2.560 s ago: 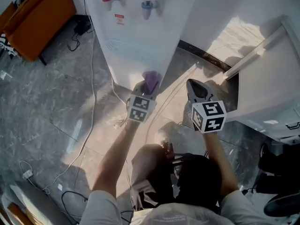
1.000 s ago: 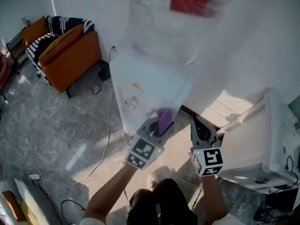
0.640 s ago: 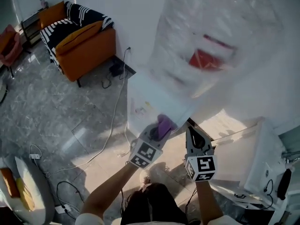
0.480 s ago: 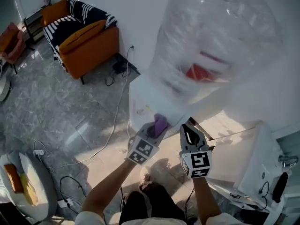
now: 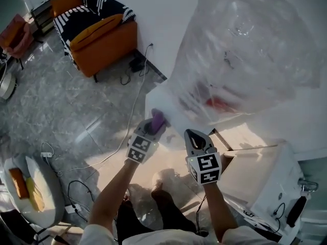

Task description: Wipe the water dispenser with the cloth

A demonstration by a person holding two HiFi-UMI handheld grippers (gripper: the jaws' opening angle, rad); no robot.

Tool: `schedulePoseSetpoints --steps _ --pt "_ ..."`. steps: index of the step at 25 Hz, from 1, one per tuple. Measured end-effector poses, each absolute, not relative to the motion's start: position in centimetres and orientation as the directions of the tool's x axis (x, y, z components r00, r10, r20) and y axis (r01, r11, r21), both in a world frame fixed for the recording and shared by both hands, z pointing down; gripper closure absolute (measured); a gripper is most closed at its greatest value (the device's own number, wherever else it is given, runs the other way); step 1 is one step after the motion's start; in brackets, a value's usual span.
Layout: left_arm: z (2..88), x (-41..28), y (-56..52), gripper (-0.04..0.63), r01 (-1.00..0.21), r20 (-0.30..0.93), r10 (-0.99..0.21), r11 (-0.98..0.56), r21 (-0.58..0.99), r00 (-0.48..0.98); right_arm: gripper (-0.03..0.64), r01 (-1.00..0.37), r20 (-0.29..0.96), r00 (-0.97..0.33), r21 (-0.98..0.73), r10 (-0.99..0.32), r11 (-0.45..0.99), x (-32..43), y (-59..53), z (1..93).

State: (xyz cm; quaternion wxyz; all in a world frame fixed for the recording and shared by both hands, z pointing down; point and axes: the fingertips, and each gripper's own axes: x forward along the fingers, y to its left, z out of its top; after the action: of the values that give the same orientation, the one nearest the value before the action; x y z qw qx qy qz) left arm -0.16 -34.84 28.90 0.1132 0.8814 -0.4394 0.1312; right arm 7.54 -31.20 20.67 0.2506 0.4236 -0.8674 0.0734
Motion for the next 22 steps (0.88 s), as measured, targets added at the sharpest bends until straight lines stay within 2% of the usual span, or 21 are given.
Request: schedulePoseSetpoints --steps 5,9,12,22 --pt "29.7 -5.0 -38.2 0.522 -0.827 0.325 -0.767 -0.553 0.102 0.553 0.602 -0.739 0.542 -0.557 0.022 -0.629 0.673 2.4 -31.6 21.7" --pt "31.5 -6.6 -39.9 0.522 -0.825 0.334 -0.759 -0.548 0.136 0.559 0.602 -0.761 0.570 -0.564 -0.077 -0.598 0.644 -0.1 -32.1 23.2" --pt "33.4 -6.8 -40.7 0.522 -0.808 0.365 -0.728 -0.571 0.146 0.580 0.601 -0.785 0.592 -0.553 -0.135 -0.586 0.605 -1.6 -32.1 24.9" --pt "42.9 -8.6 -42.3 0.522 -0.813 0.521 -0.638 -0.536 0.229 0.567 0.602 -0.820 0.643 -0.501 -0.139 -0.580 0.555 -3.0 -33.1 28.8"
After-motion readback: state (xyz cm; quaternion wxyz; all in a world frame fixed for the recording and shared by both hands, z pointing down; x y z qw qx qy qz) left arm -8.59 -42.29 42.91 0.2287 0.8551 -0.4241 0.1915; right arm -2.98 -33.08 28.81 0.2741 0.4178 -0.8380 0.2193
